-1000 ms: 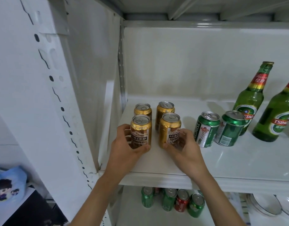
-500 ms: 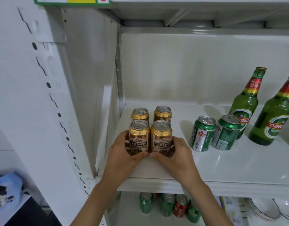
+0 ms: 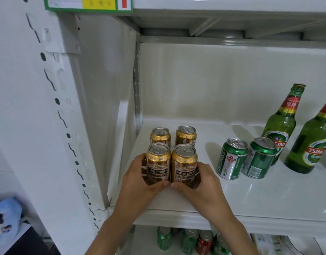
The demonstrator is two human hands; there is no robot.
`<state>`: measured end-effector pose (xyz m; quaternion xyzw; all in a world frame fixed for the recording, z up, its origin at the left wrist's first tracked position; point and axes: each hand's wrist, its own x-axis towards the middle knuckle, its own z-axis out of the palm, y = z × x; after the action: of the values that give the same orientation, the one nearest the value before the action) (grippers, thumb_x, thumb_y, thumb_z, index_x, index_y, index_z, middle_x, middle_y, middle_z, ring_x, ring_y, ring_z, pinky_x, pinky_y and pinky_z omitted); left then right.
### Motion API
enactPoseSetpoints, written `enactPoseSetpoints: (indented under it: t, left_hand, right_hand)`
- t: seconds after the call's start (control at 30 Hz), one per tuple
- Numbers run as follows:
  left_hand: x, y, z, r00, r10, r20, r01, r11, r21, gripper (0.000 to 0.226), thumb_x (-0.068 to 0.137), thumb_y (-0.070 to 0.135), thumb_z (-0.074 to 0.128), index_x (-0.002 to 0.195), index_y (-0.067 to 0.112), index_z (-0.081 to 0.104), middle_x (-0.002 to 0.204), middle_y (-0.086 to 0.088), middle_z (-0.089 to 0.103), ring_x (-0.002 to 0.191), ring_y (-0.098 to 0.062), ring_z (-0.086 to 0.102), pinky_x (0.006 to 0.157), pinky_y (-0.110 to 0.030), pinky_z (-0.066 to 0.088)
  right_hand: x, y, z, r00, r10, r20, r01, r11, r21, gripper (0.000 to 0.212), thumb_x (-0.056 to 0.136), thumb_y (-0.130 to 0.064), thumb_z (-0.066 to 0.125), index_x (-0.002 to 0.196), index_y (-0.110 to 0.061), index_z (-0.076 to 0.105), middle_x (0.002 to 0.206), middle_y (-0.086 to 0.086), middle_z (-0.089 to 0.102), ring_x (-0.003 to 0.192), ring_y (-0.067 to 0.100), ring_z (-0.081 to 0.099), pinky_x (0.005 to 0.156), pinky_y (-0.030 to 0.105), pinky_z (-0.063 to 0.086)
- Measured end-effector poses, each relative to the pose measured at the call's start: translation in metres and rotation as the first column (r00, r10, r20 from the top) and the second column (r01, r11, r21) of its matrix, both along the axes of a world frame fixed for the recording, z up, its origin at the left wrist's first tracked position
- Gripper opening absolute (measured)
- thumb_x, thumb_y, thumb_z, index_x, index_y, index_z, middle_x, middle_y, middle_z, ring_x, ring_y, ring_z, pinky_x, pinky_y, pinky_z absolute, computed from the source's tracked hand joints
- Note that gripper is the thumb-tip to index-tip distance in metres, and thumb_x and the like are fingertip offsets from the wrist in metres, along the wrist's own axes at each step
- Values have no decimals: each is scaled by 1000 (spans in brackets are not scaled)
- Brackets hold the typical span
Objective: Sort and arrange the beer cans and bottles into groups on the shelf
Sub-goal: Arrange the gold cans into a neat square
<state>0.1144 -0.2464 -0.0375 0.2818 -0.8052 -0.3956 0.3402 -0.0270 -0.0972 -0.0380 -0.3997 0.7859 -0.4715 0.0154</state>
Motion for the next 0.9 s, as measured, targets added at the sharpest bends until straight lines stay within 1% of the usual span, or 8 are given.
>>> enactPoseSetpoints:
  t: [0.13, 0.2, 0.3, 0.37, 0.5, 0.6, 0.8, 0.9]
  left_hand:
    - [16, 4, 14, 994, -82, -67, 85, 995, 49, 80, 81, 73, 66, 148, 43, 36, 140, 22, 54, 127, 2, 54, 103, -26, 49]
    - [29, 10, 36, 983, -111, -145, 114, 993, 18, 64, 96, 71, 41, 153, 44, 32, 142, 26, 51, 129, 12, 49, 100, -12, 45]
    - [24, -1, 81, 972, -126, -197, 106, 988, -109, 38, 108, 43, 41, 144, 34, 51, 136, 23, 57, 124, 16, 51, 93, 1, 40]
    - [3, -21, 107, 984, -105, -140, 77, 978, -196, 27, 108, 25, 49, 130, 30, 64, 131, 13, 63, 119, 4, 59, 87, -1, 41]
    - [-46, -51, 135, 966, -87, 242, 140, 968, -210, 25, 106, 30, 54, 128, 28, 66, 134, 0, 61, 114, -13, 56, 84, -22, 41]
    - [-68, -61, 133, 859, -113, 499, 210, 967, -144, 40, 99, 47, 63, 134, 27, 62, 143, -5, 56, 121, -19, 55, 92, -31, 45]
    - [-77, -68, 118, 885, -148, 441, 170, 985, -10, 55, 83, 44, 83, 130, 30, 59, 128, -3, 57, 109, -25, 64, 78, -33, 58]
    - [-75, -68, 120, 908, -175, 381, 157, 985, 78, 50, 87, 29, 81, 133, 29, 63, 126, -6, 58, 105, -23, 64, 78, -32, 59]
  right_hand:
    - [1, 6, 8, 993, 63, 100, -56, 995, -77, 60, 81, -83, 53, 123, -41, 58, 115, -14, 62, 105, -2, 61, 83, 19, 50]
    - [2, 11, 21, 992, 53, 117, -37, 990, -135, 45, 96, -75, 30, 117, -45, 56, 115, -19, 60, 108, -5, 57, 87, 19, 45]
    - [-7, 7, 60, 999, 14, 43, -4, 975, -224, 16, 105, -50, 42, 108, -47, 57, 115, -17, 61, 105, -6, 57, 85, 13, 43]
    - [-24, -6, 90, 999, 12, -32, -20, 969, -248, 16, 104, -26, 55, 113, -32, 67, 118, -5, 65, 105, 0, 60, 84, 10, 45]
    - [-74, -42, 136, 989, 122, -80, -112, 987, 116, 34, 100, -15, 62, 133, -22, 65, 141, 4, 57, 123, 17, 55, 89, 15, 41]
    - [-95, -60, 144, 972, 230, 44, -225, 859, 459, 56, 99, -31, 66, 152, -28, 47, 160, 4, 40, 145, 26, 42, 101, 30, 36]
    - [-106, -71, 132, 948, 312, 58, -296, 803, 517, 55, 98, -33, 68, 150, -24, 51, 151, 4, 53, 134, 25, 54, 113, 40, 42]
    - [-105, -72, 125, 940, 341, 17, -299, 798, 524, 24, 99, -37, 65, 118, -22, 66, 110, 3, 67, 102, 22, 64, 98, 43, 52]
